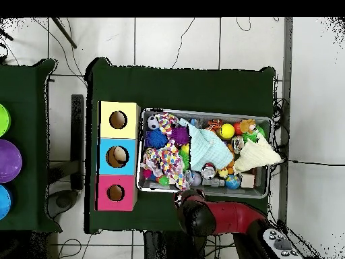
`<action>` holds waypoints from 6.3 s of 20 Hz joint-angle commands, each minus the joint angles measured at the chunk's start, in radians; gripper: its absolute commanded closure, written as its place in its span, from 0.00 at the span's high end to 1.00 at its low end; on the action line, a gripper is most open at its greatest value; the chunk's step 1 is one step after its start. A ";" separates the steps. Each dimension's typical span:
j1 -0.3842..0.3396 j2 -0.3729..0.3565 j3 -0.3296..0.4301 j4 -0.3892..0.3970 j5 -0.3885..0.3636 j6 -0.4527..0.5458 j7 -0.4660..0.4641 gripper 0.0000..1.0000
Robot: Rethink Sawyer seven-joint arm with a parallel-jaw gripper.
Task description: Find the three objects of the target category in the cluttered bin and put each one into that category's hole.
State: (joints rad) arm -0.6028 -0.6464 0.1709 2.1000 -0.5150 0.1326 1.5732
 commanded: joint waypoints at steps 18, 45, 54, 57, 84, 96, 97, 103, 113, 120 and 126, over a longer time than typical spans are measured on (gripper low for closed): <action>-0.014 0.251 0.094 -0.266 -0.042 -0.126 0.063 1.00; -0.025 0.255 0.101 -0.258 -0.043 -0.159 0.075 1.00; -0.030 0.255 0.110 -0.260 -0.051 -0.146 0.064 0.00; -0.027 0.252 0.106 -0.257 -0.054 -0.153 0.071 0.00; -0.001 0.055 0.113 -0.149 0.013 -0.006 0.083 0.00; -0.004 0.013 0.124 -0.133 0.021 0.031 0.076 0.00; -0.003 0.007 0.124 -0.132 0.023 0.037 0.075 0.00; 0.007 -0.004 0.118 -0.138 0.025 0.066 0.069 0.00; -0.002 -0.007 0.130 -0.135 0.025 0.067 0.068 0.00; 0.007 -0.012 0.124 -0.136 0.024 0.065 0.075 0.00; 0.002 -0.011 0.122 -0.128 0.020 0.028 0.090 0.00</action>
State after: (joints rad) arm -0.6009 -0.6549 0.2225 2.0790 -0.5230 0.1421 1.5734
